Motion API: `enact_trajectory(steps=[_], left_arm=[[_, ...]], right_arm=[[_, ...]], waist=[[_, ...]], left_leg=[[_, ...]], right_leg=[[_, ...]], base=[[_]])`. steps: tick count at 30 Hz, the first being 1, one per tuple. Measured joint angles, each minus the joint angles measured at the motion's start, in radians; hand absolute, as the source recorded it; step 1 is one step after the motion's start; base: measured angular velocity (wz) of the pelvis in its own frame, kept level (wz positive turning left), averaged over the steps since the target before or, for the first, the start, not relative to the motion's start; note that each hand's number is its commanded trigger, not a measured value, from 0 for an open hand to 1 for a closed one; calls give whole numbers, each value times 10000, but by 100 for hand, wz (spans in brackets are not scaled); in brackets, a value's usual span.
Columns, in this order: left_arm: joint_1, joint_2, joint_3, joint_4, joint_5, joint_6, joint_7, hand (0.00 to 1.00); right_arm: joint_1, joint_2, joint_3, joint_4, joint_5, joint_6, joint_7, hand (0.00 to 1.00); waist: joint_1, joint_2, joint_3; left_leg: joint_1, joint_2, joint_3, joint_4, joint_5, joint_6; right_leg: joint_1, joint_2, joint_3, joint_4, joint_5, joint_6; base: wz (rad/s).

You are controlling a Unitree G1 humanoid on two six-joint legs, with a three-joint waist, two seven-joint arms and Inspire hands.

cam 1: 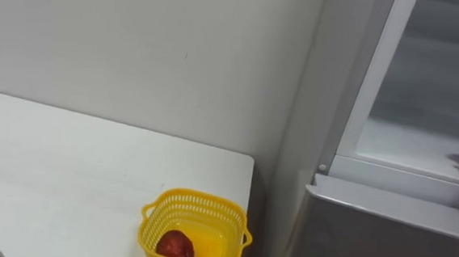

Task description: Retrieve from the upper fridge

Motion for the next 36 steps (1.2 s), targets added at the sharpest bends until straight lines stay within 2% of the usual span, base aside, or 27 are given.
enact_trajectory(steps=[2,3,4,5,7,10,21,36], left_arm=[[18,6,120,-2,0,3,-16,0],[18,5,180,-2,0,2,-21,0],[18,19,193,0,0,2,-21,0],[19,36,194,2,0,0,-21,0],[18,58,198,15,3,0,-26,0],[42,64,190,21,-1,0,0,0],[-5,156,193,69,1,7,8,0],[-82,262,180,59,1,0,107,0]], right_arm=[[-225,-129,195,250,4,128,242,2],[-235,-145,196,252,4,142,274,19],[-277,-181,199,253,4,152,339,67],[-377,-194,222,278,0,181,434,100],[-439,-252,241,285,1,182,564,100],[-661,-373,584,392,-34,182,677,100],[-1030,-645,954,671,-171,179,970,100],[-1139,-669,1113,499,-475,185,1248,100]], waist=[[-4,-30,-28],[-3,-37,-32],[-2,-41,-35],[-1,-44,-36],[-1,-80,-62],[8,-67,-35],[105,-138,52],[285,-154,116]], left_leg=[[-12,7,-3,-85,4,-2],[-13,7,-3,-86,4,-3],[-11,7,-3,-86,5,-2],[-8,8,-2,-81,8,-6],[-5,7,-59,-68,16,-15],[12,16,-65,-73,20,-20],[15,19,-152,-80,22,-26],[-42,4,-153,-82,22,-26]], right_leg=[[-30,5,3,14,21,-12],[-33,5,-1,18,21,-12],[-35,4,-3,25,22,-12],[-42,5,-5,24,22,-12],[-49,7,-23,16,23,-14],[-41,17,-19,22,23,-15],[-42,26,-55,1,22,-16],[43,17,-116,-23,22,-14]], base=[[-6],[0],[0],[0],[0],[0],[1],[1]])
